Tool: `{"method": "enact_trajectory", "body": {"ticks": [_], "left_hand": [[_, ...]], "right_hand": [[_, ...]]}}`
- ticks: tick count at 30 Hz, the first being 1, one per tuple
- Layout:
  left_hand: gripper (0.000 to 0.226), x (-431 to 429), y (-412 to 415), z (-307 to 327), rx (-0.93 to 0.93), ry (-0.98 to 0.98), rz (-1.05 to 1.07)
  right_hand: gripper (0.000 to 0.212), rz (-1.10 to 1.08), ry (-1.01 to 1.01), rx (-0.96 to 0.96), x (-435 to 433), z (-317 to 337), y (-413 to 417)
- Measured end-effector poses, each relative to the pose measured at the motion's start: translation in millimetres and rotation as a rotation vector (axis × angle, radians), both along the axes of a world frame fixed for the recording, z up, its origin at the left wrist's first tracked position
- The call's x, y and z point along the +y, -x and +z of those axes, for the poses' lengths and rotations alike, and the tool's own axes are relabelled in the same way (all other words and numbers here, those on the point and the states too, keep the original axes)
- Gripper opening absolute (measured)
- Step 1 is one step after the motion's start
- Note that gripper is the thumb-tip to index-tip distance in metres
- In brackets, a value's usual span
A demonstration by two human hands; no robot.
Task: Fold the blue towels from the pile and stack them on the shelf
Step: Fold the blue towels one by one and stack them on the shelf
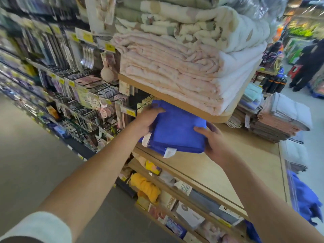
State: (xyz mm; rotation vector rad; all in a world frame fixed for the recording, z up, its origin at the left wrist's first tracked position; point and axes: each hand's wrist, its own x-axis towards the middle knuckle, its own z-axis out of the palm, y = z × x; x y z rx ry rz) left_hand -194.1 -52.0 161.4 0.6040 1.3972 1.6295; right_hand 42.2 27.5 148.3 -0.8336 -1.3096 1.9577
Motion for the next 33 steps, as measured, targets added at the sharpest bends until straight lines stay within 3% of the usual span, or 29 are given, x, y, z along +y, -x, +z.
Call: {"method": "enact_trajectory", "body": {"ticks": [4, 8, 11, 14, 18, 22, 25, 28, 33], "left_hand": [[0.028, 7, 50, 11, -0.044, -0.009, -0.130], [0.026, 25, 90, 17, 0.086, -0.010, -0.138], [0.017, 46, 112, 19, 0.181, -0.033, -0.153], [0.022, 61, 126, 9, 0.409, 0.093, -0.236], [0.058, 71, 133, -13, 0.782, 0.245, -0.249], [0.047, 55, 119, -29, 1.146, 0.121, -0.114], [0.038, 27, 84, -43, 1.483, -0.103, 0.066], [0.030, 6, 25, -58, 1.544, -0.352, 0.018], [0.030, 5, -58, -87, 1.576, -0.438, -0.085]], "right_hand": [[0.036, -0.008, -0.010, 0.010, -9, 13, 44], [0.016, -0.069, 0.064, -0.001, -6, 20, 84], [0.016, -0.122, 0.072, -0.011, 6, 21, 111], [0.015, -0.185, 0.018, -0.187, 16, 12, 126], [0.012, -0.289, -0.119, -0.421, 21, -11, 125], [0.027, -0.224, -0.090, -0.383, 19, -27, 110], [0.017, -0.233, -0.118, -0.388, 18, -40, 90], [0.013, -0.258, -0.213, -0.477, 21, -58, 60], [0.009, -0.335, -0.631, -0.813, 27, -84, -22]]}}
